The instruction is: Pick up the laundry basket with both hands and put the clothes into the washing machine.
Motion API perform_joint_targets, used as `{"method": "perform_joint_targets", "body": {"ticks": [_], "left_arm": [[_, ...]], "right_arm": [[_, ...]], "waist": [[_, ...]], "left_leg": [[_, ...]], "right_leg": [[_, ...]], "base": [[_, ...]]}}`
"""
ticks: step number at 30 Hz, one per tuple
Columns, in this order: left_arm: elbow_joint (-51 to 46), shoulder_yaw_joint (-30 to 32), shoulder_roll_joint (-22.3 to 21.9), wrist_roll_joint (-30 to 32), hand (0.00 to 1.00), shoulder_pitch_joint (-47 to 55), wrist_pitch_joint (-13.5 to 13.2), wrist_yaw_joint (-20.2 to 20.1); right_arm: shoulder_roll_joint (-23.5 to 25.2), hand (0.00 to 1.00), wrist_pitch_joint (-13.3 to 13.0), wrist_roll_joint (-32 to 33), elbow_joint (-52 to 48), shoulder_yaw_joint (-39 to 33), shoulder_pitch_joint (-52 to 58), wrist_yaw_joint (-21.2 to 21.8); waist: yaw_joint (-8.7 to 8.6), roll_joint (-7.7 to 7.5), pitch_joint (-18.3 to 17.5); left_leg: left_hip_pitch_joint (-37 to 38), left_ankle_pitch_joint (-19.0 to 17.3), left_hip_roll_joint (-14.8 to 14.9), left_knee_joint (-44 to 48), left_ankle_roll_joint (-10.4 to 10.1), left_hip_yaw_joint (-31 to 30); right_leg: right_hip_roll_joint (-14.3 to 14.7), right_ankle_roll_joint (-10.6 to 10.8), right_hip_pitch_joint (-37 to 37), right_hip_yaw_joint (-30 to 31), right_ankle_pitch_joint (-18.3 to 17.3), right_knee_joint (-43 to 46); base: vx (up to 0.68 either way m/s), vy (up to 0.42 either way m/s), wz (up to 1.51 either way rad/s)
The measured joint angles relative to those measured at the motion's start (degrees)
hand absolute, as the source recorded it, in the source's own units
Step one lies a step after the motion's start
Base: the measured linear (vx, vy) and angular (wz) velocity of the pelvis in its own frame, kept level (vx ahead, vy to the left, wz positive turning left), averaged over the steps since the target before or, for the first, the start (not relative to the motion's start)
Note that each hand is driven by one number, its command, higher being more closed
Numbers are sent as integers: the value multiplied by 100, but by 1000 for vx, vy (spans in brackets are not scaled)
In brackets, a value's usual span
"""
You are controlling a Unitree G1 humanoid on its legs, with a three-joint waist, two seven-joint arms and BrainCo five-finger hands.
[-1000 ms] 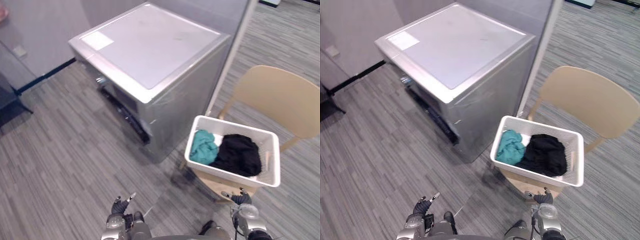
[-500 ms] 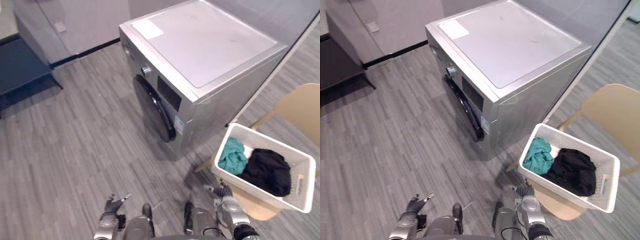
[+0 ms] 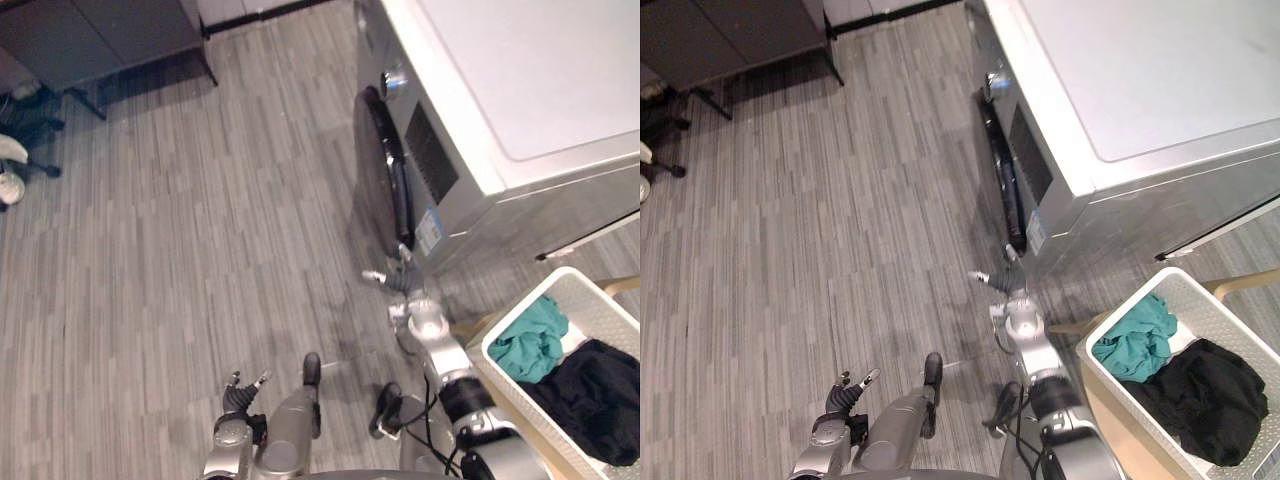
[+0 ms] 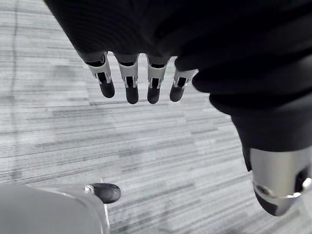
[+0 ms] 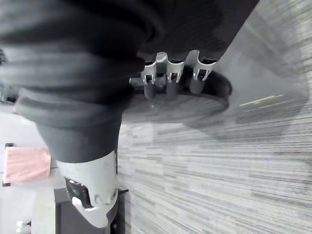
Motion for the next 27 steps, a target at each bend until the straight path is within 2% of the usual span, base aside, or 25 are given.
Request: {"method": "perform_joint_targets", "body": {"ticks": [2, 6, 10, 13, 15, 18, 24, 27], "left_arm": [[1, -17, 79, -92, 0, -178, -60, 11], [-117, -50, 199, -221, 0, -557, -143, 129], [-229, -161, 220, -338, 0, -709, -221, 169], [-220, -297, 268, -438, 0, -779, -223, 196], [-222, -331, 291, -505, 0, -887, -235, 209], [-218, -341, 400, -623, 0, -955, -240, 230], [-243, -699, 443, -674, 0, -1334, -257, 241], [-407, -958, 441, -669, 0, -1484, -288, 242]], "right_arm": [[-347, 0, 11, 128, -21, -95, -372, 5], [-439, 0, 12, 265, -106, -241, -950, -236], [-611, 0, -23, 426, -52, -245, -1295, -440], [-752, 0, -106, 599, 620, -143, -1963, -391], [-926, 0, -88, 644, 1028, 10, -2470, -362], [-1019, 0, -53, 743, 1363, 377, -2867, -218], [-781, 0, 19, 1056, 1556, 1033, -3131, -185], [-312, 0, 33, 1148, 1557, 1417, -3568, -183]], "waist": [[2, 10, 81], [27, 23, 161], [131, 58, 280], [139, 120, 346], [151, 211, 438], [159, 261, 492], [260, 364, 547], [322, 380, 551]], "left_leg": [[-85, 149, -32, -162, 3, -22], [-348, 396, -51, -367, -47, -184], [-485, 539, -52, -511, -89, -296], [-624, 679, -44, -639, -110, -331], [-710, 728, -32, -720, -138, -351], [-953, 763, -28, -720, -167, -391], [-1091, 885, -29, -720, -203, -634], [-1188, 923, -32, -715, -260, -851]], "right_leg": [[-37, 28, -149, -11, 20, 40], [-47, 31, -458, -60, 32, 115], [-37, 15, -653, -57, 40, 154], [-32, -12, -867, -52, 77, 182], [-25, -26, -986, -55, 100, 211], [-23, -38, -1263, -32, 138, 301], [19, -31, -1360, 41, 91, 404], [9, -41, -1359, -139, -12, 477]], "base": [[-67, -2, 15], [-44, -52, 21], [-28, -89, 8], [-59, -79, 4], [-94, -70, 3], [-74, -79, 1], [-13, -90, 16], [-39, -103, 33]]}}
